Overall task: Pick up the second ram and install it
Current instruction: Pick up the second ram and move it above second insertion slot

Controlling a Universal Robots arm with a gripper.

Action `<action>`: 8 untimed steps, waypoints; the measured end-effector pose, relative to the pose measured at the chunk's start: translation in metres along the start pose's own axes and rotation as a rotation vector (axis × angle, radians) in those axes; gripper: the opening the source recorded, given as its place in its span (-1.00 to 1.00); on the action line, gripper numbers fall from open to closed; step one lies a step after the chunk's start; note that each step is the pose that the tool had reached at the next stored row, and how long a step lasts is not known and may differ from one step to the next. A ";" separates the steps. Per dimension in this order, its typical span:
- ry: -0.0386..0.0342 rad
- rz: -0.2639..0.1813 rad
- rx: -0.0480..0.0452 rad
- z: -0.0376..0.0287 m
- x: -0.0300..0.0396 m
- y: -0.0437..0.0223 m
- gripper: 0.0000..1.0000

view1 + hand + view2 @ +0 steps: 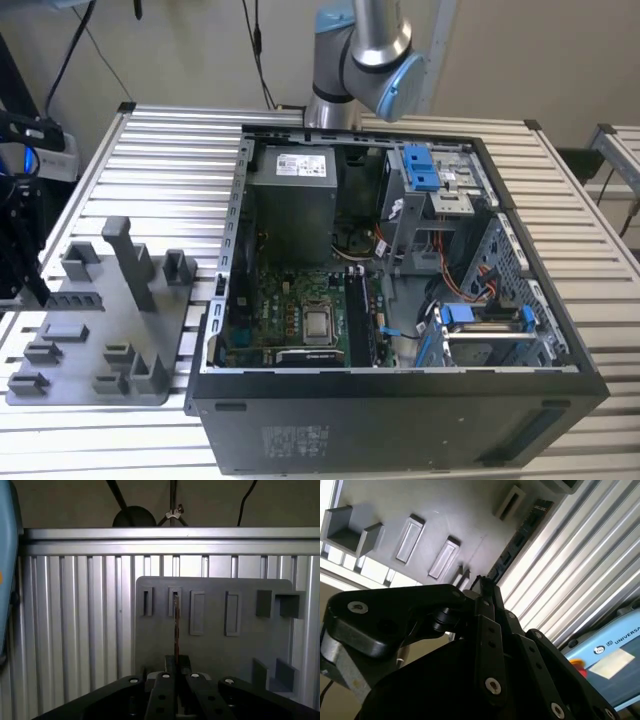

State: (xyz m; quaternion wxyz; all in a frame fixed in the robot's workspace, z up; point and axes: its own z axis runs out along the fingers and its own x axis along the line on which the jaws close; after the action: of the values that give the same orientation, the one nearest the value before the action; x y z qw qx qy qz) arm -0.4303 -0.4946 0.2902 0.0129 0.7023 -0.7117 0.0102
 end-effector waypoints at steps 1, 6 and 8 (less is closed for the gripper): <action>0.0000 0.000 0.0000 -0.0009 0.0000 0.0000 -0.73; 0.0000 0.000 0.0000 -0.0054 0.0002 0.0000 -0.73; 0.0000 0.000 0.0000 -0.0072 0.0002 0.0001 -0.73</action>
State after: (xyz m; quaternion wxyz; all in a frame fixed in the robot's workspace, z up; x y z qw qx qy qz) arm -0.4304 -0.4946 0.2974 0.0129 0.7023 -0.7117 0.0102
